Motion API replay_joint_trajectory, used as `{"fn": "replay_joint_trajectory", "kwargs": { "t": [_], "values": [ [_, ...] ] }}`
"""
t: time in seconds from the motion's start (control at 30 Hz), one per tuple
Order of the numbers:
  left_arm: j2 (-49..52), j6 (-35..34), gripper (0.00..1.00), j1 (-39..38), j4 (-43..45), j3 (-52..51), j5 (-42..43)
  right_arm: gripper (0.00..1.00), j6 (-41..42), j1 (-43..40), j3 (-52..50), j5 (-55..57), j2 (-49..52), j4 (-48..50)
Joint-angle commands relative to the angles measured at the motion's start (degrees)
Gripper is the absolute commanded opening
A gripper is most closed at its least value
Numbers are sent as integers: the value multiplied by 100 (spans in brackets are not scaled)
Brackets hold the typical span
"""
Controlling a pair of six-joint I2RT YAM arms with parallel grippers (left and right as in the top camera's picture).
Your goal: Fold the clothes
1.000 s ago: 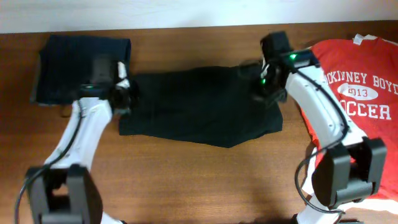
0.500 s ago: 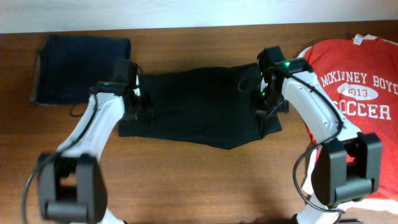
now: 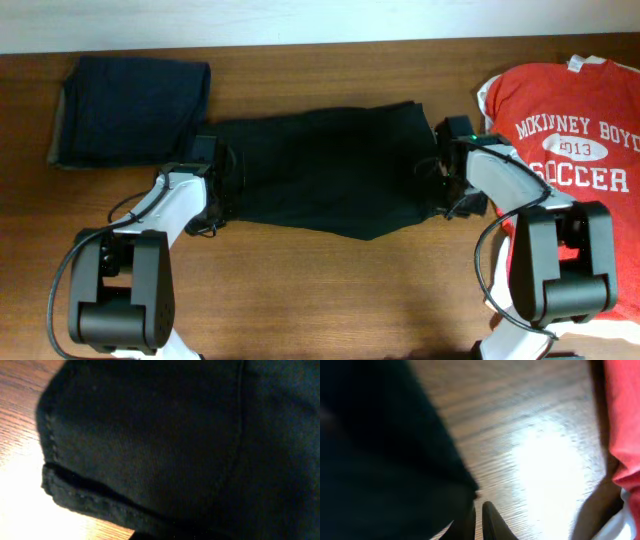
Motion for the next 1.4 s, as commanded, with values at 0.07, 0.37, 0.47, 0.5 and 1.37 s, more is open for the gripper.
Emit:
{"fn": "replay_joint_trajectory", "kwargs": {
  "t": [0.07,0.37,0.47,0.5,1.37],
  "values": [
    [223,125,0,52,-570,238,35,4,61,-293,448,-26,0,-684],
    [-1427,118,0,46,-1751,1272,66,4,-844,-120,1569,-1322,13,-1069],
    [-1134,120,0,50,-341,306,57,4,-1010,-94,514,-1725,13,234],
    [-990,118,0,50,94,22,63,4,-1010,-94,278,-1714,13,459],
    [-981,116,0,35,669,337,654,4,-1095,1032,553,-2024,280,654]
  ]
}}
